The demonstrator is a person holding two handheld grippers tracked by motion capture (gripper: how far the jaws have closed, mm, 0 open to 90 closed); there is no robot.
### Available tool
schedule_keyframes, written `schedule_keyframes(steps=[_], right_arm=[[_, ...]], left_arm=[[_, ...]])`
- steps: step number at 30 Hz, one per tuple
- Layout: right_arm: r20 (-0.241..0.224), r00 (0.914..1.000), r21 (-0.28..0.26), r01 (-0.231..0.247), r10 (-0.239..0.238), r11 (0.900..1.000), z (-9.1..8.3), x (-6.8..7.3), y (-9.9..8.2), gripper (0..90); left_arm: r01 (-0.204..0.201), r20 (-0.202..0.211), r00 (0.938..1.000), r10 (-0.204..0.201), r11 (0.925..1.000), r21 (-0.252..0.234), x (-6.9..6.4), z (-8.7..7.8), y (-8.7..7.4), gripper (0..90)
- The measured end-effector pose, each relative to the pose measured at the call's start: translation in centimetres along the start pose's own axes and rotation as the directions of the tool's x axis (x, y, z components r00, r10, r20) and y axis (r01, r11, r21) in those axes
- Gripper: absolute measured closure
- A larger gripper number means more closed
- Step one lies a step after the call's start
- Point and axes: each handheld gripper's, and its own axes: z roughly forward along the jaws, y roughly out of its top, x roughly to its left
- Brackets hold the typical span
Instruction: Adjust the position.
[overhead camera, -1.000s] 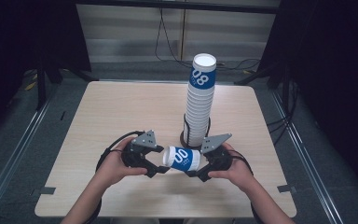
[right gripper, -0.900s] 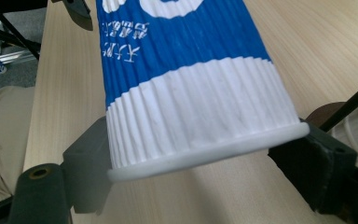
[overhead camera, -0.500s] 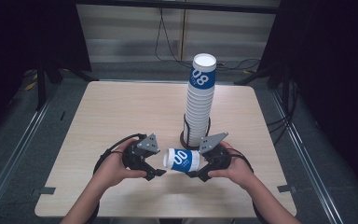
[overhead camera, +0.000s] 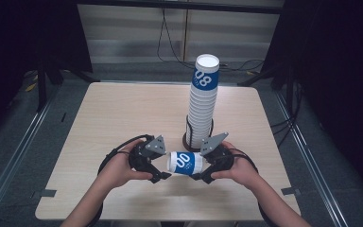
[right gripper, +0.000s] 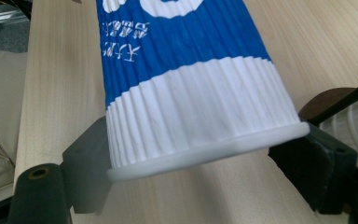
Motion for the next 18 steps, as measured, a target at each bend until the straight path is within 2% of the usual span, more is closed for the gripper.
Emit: schedule_keyframes(steps=[7, 14, 18], right_arm=[[0.001, 0.9999, 0.011, 0.011, -0.011, 0.9999, 0.3, 0.1, 0.1, 18.1], [0.002, 0.9999, 0.016, 0.016, -0.016, 0.9998, 0.3, 0.1, 0.1, 18.1], [0.002, 0.9999, 0.024, 0.011, -0.011, 0.9996, 0.2, 0.2, 0.0, 18.0]], left_arm=[[-0.027, 0.004, 0.9996, 0.027, 0.9984, 0.049, -0.1, 0.1, 1.0, 22.3], [-0.04, 0.006, 0.9992, 0.04, 0.9978, 0.053, -0.3, 0.3, 1.7, 22.3], [-0.051, 0.008, 0.9987, 0.051, 0.9961, 0.071, -0.4, 0.7, 1.9, 22.2]])
